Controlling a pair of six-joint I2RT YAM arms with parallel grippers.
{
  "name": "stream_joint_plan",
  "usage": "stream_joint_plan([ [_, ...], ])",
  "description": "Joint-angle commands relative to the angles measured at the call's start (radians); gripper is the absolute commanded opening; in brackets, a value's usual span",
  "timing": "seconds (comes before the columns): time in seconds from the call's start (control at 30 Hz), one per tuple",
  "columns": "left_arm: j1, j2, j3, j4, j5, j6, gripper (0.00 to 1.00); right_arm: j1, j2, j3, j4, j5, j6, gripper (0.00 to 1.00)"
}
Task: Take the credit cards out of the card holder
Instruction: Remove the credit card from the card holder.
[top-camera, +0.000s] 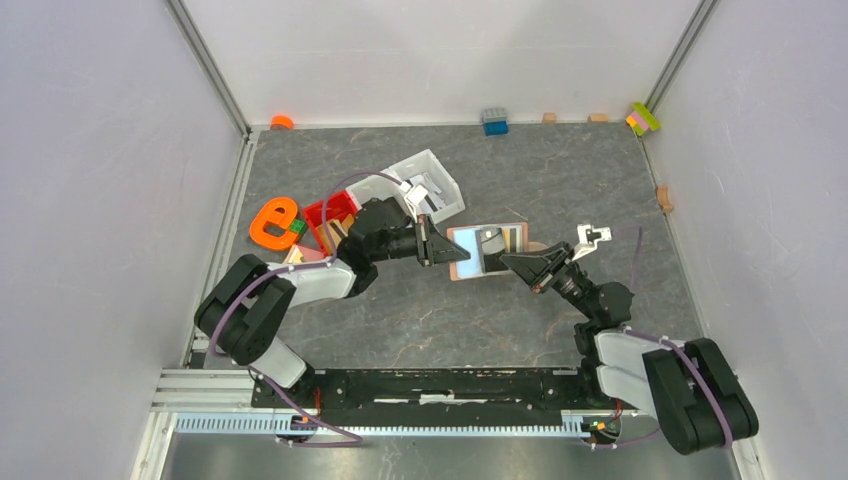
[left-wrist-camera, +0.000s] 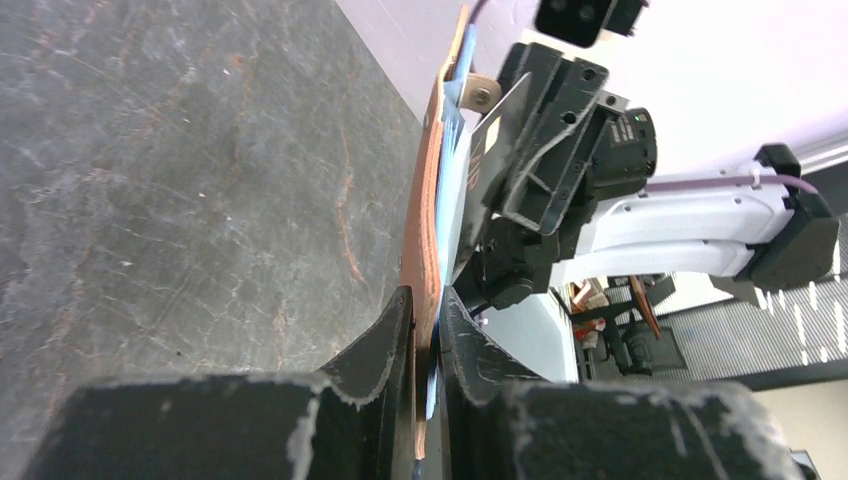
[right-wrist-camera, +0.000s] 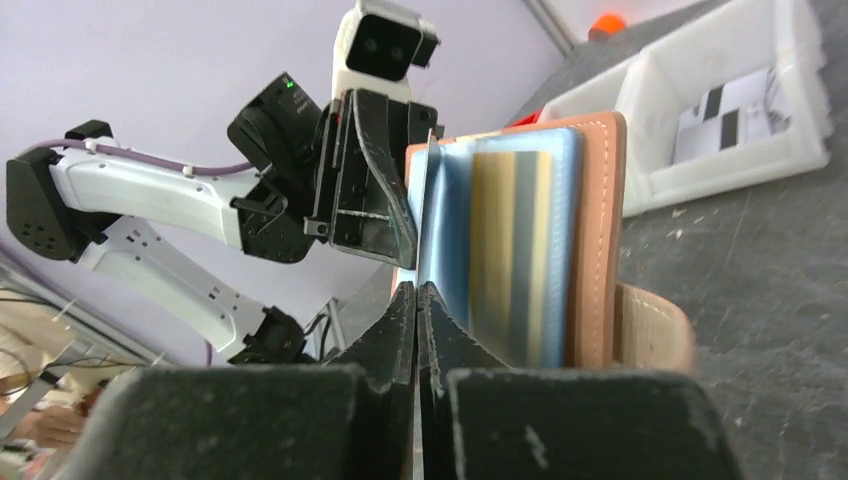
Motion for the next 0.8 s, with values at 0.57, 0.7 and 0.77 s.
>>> stream_joint_plan([
  [0.57, 0.074, -0.382, -0.118, -0.315, -0.386, 0.193, 0.02, -0.025, -0.224, -0.027, -0.273, 0.127, -0.215, 0.0],
  [0.7, 0.079, -0.557, -0.168, -0.407, -0.541, 0.247, 0.02, -0.023, -0.181, -0.017, -0.264, 0.115, -0.211, 0.0],
  [0.77, 0.079, -0.626, -0.17, -0.46, -0.597, 0.269, 0.02, -0.018, -0.139, -0.017, -0.257, 0.107, -0.208, 0.0],
])
